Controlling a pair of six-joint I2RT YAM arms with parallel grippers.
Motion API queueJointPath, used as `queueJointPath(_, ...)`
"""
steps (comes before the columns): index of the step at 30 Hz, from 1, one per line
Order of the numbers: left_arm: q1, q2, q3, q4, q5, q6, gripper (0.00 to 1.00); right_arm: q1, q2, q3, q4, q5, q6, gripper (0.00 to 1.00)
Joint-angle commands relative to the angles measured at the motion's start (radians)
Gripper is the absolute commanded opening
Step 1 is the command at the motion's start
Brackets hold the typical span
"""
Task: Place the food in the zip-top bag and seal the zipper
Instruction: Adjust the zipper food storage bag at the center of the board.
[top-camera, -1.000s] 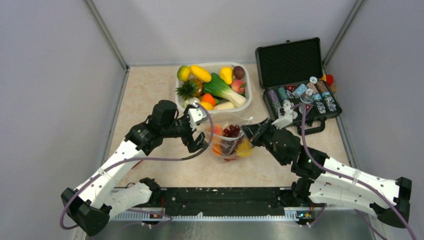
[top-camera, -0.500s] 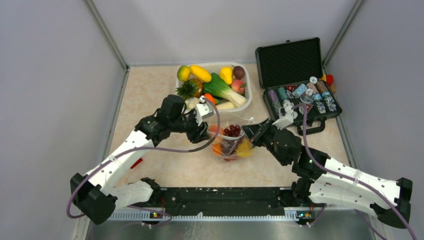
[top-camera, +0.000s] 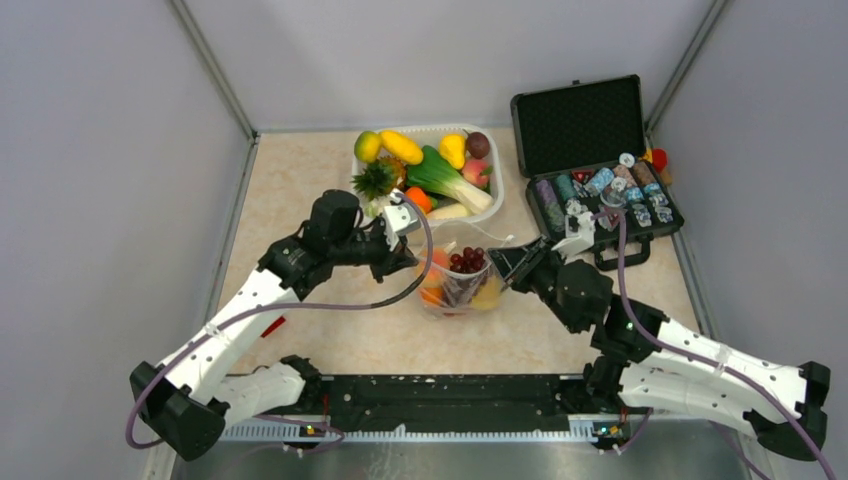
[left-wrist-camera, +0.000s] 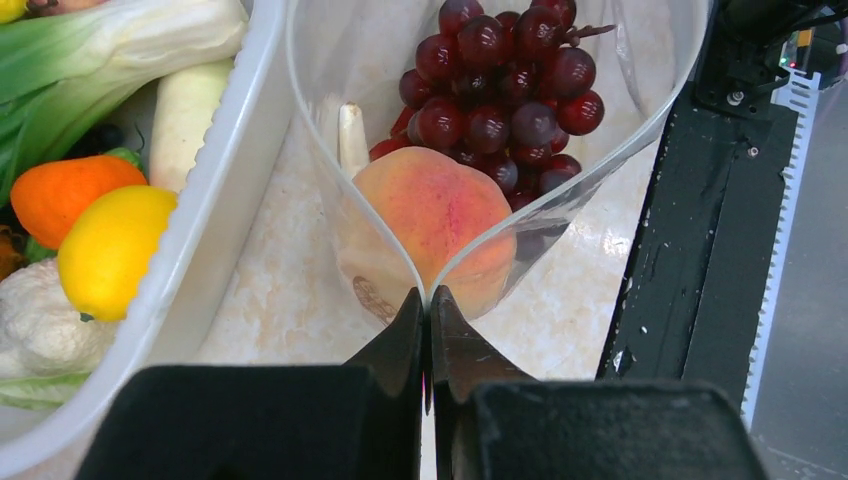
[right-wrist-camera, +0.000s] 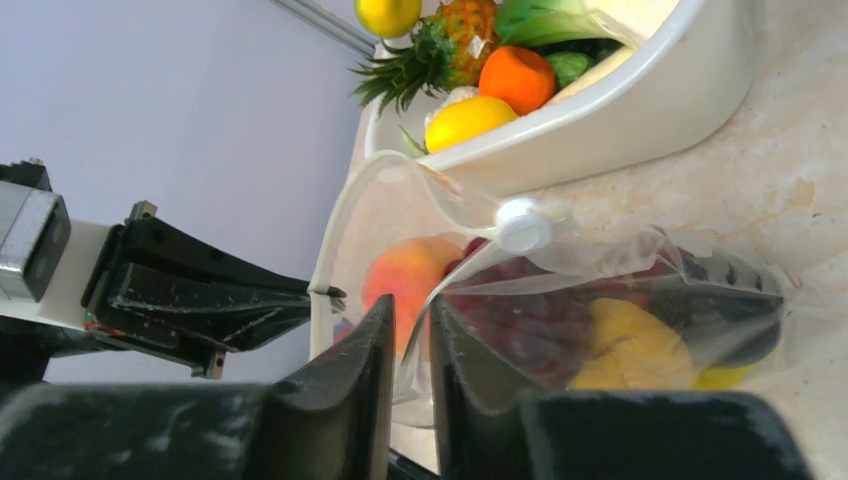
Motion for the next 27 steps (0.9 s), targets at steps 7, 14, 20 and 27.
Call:
queueJointPath(7,0.002,-0.067,-0.034,0.103,-0.02,-0.007,0.0,0.005,-0.075,0.125,0.034,-0.104,-0.488,0.63)
queueJointPath(14,0.002,-0.075,-0.037,0.105,-0.033,-0.003,0.0,-0.05,-0.097,0.287,-0.229,0.028,-0.767,0.52)
queueJointPath(20,0.002,-0.081,-0.04,0.107,-0.037,0.004,0.0,-0.486,0.002,0.306,-0.332,-0.354,-0.781,0.47)
queueJointPath(27,0.002,-0.083,-0.038,0.107,-0.04,0.004,0.0,-1.114,0.025,0.079,0.042,-1.129,-0.596,0.5)
